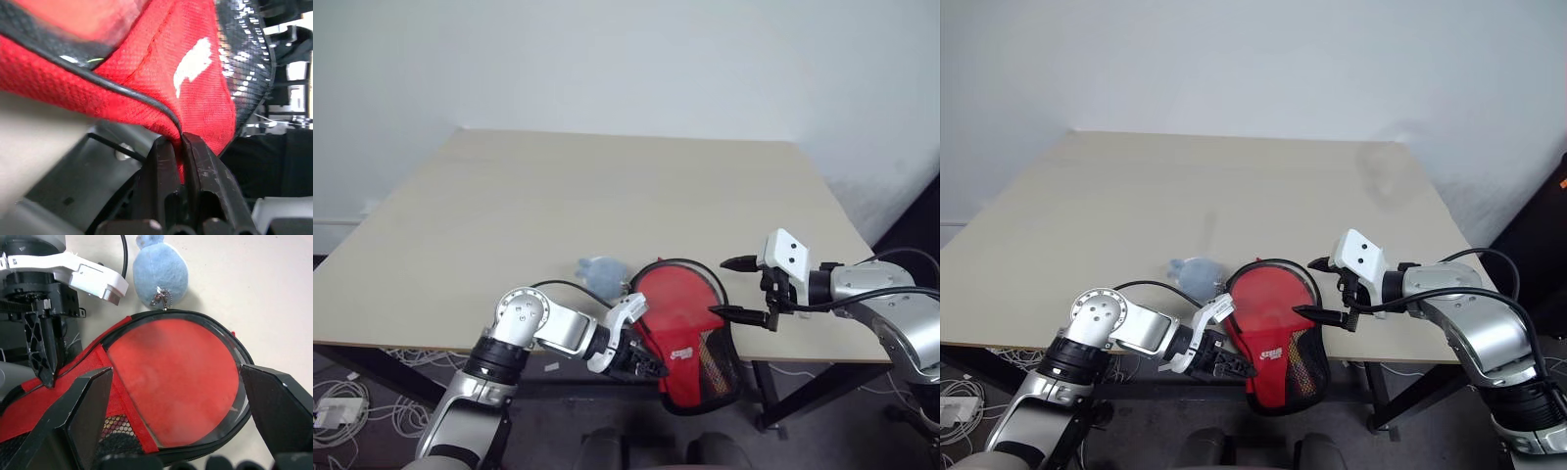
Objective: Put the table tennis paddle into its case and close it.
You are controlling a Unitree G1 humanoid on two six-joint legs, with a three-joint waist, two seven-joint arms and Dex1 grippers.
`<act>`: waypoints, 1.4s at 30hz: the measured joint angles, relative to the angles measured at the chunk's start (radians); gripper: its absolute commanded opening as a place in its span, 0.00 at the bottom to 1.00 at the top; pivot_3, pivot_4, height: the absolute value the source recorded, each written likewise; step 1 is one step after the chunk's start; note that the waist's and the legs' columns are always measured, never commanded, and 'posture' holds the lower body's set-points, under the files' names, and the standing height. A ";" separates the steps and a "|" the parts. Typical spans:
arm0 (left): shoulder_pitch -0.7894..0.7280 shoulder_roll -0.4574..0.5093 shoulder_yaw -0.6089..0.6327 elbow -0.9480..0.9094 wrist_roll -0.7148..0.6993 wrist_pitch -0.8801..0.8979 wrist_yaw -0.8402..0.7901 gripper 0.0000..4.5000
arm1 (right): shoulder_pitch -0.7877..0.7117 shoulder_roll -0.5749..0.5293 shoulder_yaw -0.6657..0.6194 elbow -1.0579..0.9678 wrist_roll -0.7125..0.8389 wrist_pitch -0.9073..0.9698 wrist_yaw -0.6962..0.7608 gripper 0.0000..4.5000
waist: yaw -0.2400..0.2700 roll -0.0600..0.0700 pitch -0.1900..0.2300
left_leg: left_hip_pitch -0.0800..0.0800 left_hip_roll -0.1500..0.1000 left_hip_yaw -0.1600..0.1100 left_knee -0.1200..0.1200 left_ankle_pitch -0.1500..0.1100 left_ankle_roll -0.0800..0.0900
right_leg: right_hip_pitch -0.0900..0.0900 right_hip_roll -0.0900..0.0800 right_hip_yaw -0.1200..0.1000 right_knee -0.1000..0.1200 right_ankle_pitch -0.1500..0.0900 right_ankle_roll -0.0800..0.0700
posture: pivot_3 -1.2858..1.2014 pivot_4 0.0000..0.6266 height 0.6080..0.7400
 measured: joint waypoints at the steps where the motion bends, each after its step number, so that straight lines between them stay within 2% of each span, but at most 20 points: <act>1: -0.002 0.007 0.000 0.000 0.008 0.000 -0.007 0.31 | 0.000 0.000 0.000 0.001 0.000 0.000 0.000 1.00 | 0.000 0.000 0.000 | 0.000 0.000 0.000 0.000 0.000 0.000 | 0.000 0.000 0.000 0.000 0.000 0.000 | 0.52 0.00 1.00; 10: -0.082 0.155 0.002 -0.059 0.023 0.000 -0.155 0.99 | -0.002 0.002 0.001 0.013 -0.006 -0.006 0.000 1.00 | -0.001 0.001 0.002 | 0.000 0.000 0.000 0.000 -0.002 -0.004 | 0.000 0.000 0.000 0.000 0.000 0.000 | 0.52 0.00 1.00; 17: -0.143 0.320 0.006 -0.310 0.111 -0.058 -0.391 0.99 | -0.003 0.003 0.001 0.027 -0.007 -0.023 0.001 1.00 | -0.003 0.004 0.008 | 0.000 0.000 0.001 0.000 -0.002 -0.004 | 0.000 0.000 0.000 0.000 -0.001 0.001 | 0.52 0.00 1.00; 21: -0.182 0.397 0.005 -0.313 0.348 -0.370 -0.630 0.99 | -0.026 0.029 0.013 0.045 -0.012 -0.027 -0.004 1.00 | -0.005 0.006 0.009 | 0.001 0.000 0.002 0.000 -0.002 -0.004 | -0.001 0.000 0.000 0.000 -0.001 0.001 | 0.52 0.00 1.00; 27: -0.092 0.316 0.057 -0.099 0.669 -0.892 -0.796 0.99 | -0.045 0.098 0.032 0.073 -0.029 -0.029 -0.042 1.00 | -0.005 0.005 0.009 | -0.001 0.000 0.002 -0.001 0.000 0.000 | -0.001 0.000 0.001 0.000 0.001 -0.001 | 0.52 0.00 1.00; 33: -0.003 0.244 0.126 0.085 0.819 -1.163 -0.867 0.99 | -0.066 0.184 0.039 0.112 -0.055 -0.026 -0.115 1.00 | -0.004 0.005 0.009 | -0.001 0.001 0.003 0.000 0.000 0.000 | -0.001 0.000 0.000 0.000 0.001 -0.002 | 0.52 0.00 1.00; 38: 0.033 0.188 0.190 0.172 0.860 -1.242 -0.883 0.99 | -0.086 0.260 0.046 0.165 -0.074 0.004 -0.188 1.00 | -0.005 0.005 0.009 | -0.001 0.001 0.002 0.001 0.000 0.000 | -0.001 0.000 0.000 0.001 0.003 0.000 | 0.52 0.00 1.00; 42: 0.054 0.126 0.236 0.193 0.856 -1.256 -0.891 1.00 | -0.112 0.339 0.047 0.202 -0.073 0.040 -0.248 0.72 | -0.004 0.005 0.009 | -0.001 0.001 0.002 0.001 0.000 0.000 | -0.001 0.001 0.000 0.002 0.004 0.000 | 0.52 0.00 1.00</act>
